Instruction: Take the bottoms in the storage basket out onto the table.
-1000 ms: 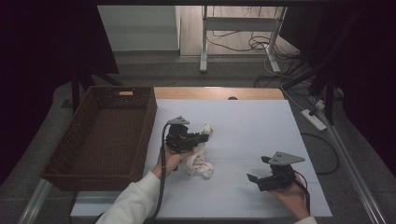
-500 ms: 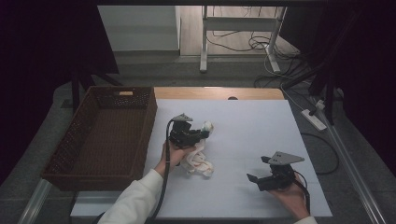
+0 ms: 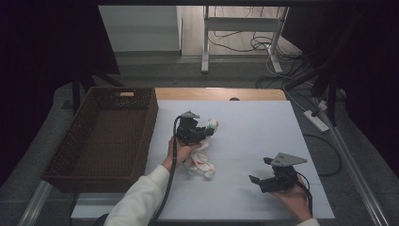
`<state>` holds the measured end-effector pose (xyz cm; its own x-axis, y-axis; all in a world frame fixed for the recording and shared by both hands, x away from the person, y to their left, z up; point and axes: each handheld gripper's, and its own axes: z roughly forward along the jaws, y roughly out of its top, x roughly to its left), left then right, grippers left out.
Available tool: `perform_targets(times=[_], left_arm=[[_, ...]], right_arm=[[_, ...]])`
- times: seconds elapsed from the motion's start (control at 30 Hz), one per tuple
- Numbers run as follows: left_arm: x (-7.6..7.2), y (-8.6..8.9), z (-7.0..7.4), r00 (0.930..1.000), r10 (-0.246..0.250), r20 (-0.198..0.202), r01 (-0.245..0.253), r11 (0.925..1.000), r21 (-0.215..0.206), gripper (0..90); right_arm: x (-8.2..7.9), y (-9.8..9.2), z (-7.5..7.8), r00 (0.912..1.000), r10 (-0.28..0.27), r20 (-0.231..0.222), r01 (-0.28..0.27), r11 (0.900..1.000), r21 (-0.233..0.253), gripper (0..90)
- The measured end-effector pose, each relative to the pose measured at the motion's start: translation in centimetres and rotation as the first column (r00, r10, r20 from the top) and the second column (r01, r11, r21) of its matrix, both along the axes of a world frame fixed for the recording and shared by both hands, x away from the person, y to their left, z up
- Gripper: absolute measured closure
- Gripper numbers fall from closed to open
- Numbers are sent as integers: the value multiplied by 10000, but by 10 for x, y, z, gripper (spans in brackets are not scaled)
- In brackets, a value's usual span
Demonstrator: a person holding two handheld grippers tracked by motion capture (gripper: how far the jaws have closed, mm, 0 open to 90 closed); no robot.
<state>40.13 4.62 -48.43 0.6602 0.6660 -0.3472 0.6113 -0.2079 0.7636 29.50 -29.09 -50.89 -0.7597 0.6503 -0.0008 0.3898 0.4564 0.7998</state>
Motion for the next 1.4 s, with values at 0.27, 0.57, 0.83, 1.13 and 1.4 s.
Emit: perform_targets(times=[0.27, 0.57, 0.83, 1.13, 1.4], left_arm=[[8, -1, -1, 9999, 91, -46, -91, 9999, 101, 758], [9, 0, 0, 9998, 170, 95, -172, 9996, 215, 696], [2, 3, 10, 9981, 431, 446, -453, 9977, 502, 296], [-12, 17, 24, 9956, 538, 767, -577, 9971, 499, 233], [-30, 23, 19, 9987, 189, 481, -211, 9987, 474, 241]], right_arm=[[0, 0, 0, 10000, 12, -26, -12, 10000, -15, 84], [0, 1, -1, 10000, 7, -34, -8, 10000, -45, 84], [1, 0, 0, 10000, 6, -18, -6, 10000, 0, 84], [0, 0, 0, 10000, 2, -17, -2, 10000, 7, 84], [0, 0, 0, 10000, -12, -29, 13, 10000, 14, 84]])
